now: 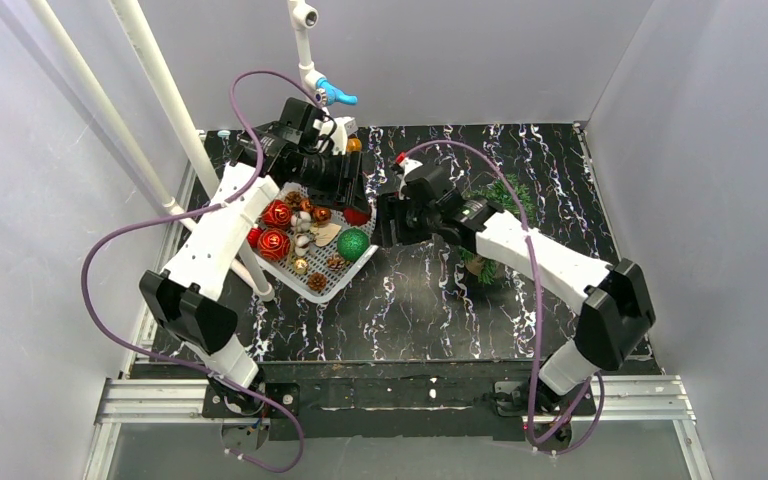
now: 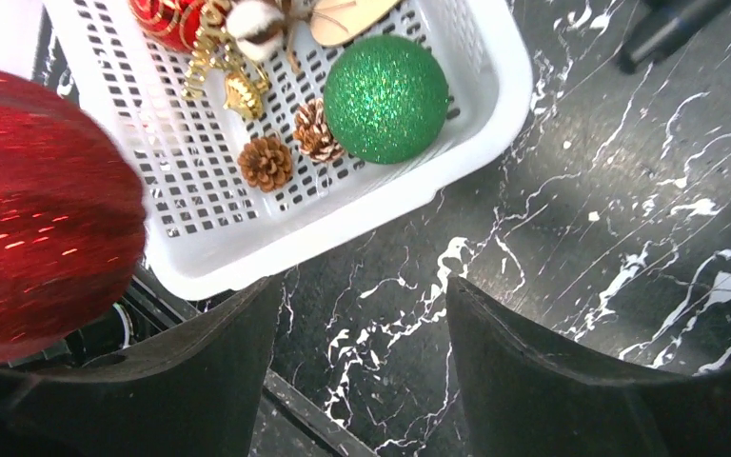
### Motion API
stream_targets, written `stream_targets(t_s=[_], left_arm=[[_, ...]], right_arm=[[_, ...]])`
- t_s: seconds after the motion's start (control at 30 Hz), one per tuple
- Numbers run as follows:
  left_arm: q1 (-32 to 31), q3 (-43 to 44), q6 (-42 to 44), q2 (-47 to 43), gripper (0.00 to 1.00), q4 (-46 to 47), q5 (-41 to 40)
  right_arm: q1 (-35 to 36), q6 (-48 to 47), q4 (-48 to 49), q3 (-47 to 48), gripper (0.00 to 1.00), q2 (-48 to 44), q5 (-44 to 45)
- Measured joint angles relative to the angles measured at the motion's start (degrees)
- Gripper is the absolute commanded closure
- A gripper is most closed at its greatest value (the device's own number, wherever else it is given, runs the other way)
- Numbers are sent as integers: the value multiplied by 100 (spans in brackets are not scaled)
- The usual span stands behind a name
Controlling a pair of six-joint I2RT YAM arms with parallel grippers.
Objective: Decorate the small christmas tree
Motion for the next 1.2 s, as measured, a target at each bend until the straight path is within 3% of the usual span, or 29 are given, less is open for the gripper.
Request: stream_targets(t_s=[0.53, 1.2], left_arm=[[55, -44, 33, -319, 56, -190, -848], [278, -538, -210, -313, 59, -136, -538]], right_arm=[[308, 234, -428, 765, 28, 1014, -433], [348, 291, -758, 844, 27, 1342, -376]])
